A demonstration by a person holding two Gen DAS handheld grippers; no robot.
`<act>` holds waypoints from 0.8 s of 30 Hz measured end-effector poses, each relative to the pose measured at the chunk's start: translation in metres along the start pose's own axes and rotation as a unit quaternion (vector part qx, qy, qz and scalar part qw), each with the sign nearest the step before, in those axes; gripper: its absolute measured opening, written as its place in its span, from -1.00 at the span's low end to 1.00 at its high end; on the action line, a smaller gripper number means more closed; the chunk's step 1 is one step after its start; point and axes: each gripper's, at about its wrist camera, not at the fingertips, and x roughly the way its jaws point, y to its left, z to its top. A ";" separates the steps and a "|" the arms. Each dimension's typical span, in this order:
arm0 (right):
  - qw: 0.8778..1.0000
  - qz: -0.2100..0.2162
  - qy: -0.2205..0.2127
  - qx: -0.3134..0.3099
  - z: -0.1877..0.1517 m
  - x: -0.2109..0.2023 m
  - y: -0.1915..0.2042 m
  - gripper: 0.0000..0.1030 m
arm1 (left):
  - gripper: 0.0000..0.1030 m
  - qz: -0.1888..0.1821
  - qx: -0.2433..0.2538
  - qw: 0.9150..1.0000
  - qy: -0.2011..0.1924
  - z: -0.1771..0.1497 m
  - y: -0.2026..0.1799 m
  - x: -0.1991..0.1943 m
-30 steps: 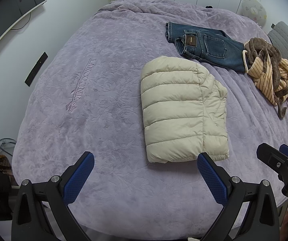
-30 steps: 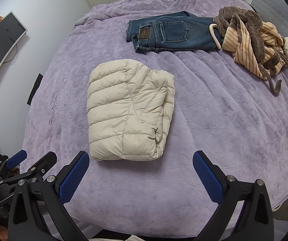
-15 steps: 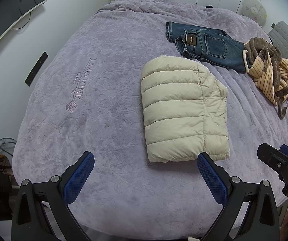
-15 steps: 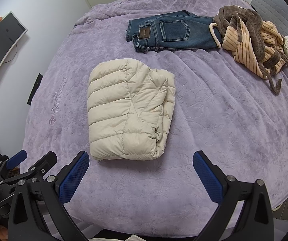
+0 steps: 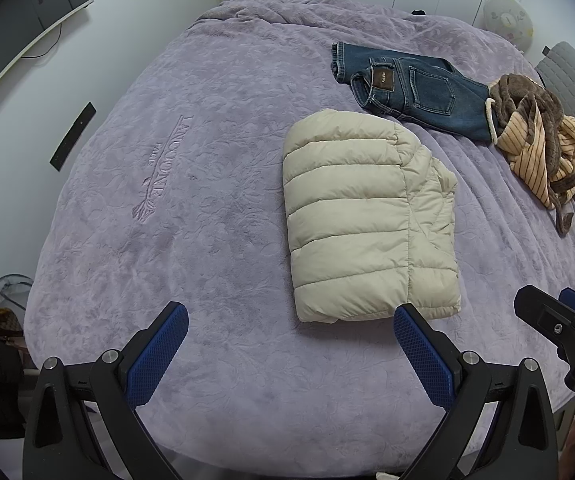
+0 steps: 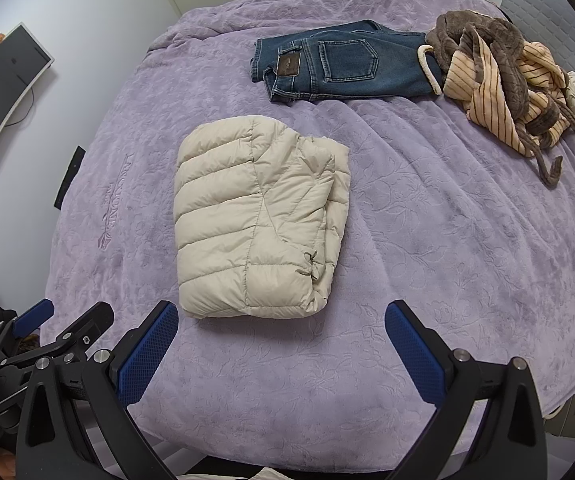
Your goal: Fold large clothes
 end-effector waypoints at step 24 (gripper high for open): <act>1.000 -0.017 0.002 -0.012 -0.007 0.002 0.003 0.99 | 1.00 0.009 0.007 1.000 0.002 -0.001 0.001 0.004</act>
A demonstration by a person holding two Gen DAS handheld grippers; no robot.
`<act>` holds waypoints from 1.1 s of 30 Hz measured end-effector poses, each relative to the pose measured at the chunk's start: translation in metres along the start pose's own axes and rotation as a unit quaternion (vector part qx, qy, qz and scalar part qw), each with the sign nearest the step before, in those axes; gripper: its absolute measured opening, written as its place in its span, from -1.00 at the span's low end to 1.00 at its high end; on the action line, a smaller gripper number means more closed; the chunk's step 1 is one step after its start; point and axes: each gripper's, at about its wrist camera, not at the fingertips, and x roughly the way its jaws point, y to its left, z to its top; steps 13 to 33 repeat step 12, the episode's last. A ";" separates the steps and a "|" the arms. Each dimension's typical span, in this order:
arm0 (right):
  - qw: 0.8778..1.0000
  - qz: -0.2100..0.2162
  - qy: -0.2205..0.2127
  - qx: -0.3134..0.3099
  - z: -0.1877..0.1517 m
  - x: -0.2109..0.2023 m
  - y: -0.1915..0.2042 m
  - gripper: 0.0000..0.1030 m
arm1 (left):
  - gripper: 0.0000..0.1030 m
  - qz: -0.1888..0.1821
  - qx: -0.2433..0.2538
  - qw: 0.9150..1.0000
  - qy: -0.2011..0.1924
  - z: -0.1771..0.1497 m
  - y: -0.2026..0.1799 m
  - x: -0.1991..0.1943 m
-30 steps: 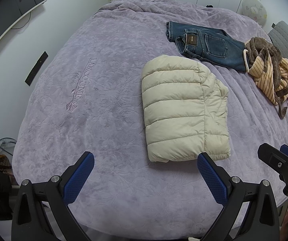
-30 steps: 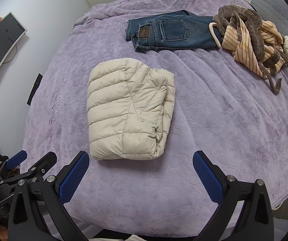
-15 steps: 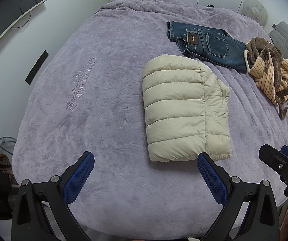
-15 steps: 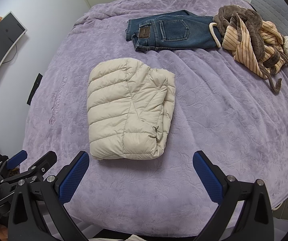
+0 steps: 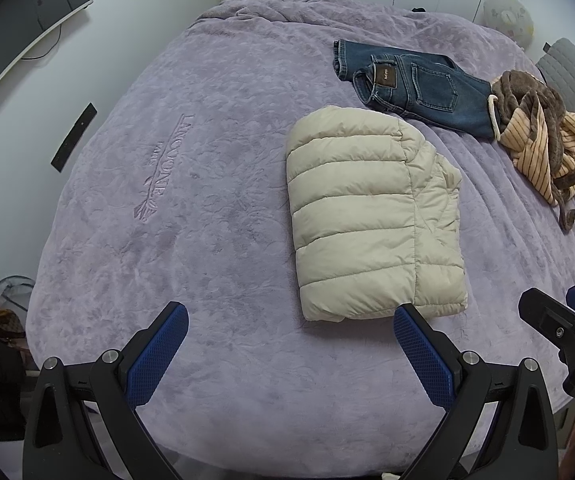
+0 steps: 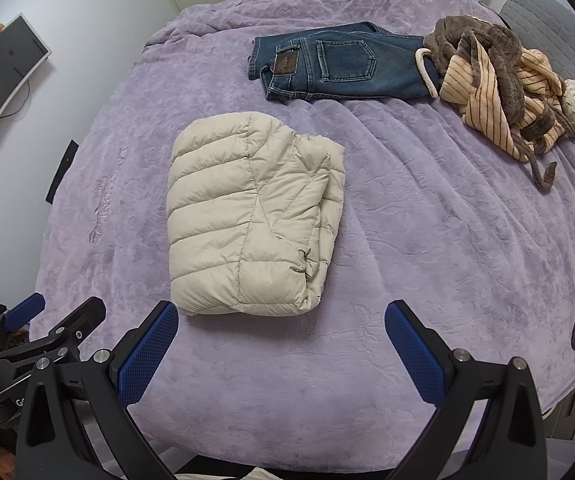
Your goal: Fold large clothes
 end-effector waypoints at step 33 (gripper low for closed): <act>1.000 -0.002 0.002 -0.003 0.004 -0.002 0.001 0.99 | 1.00 -0.003 0.004 1.000 -0.011 0.002 0.002 -0.003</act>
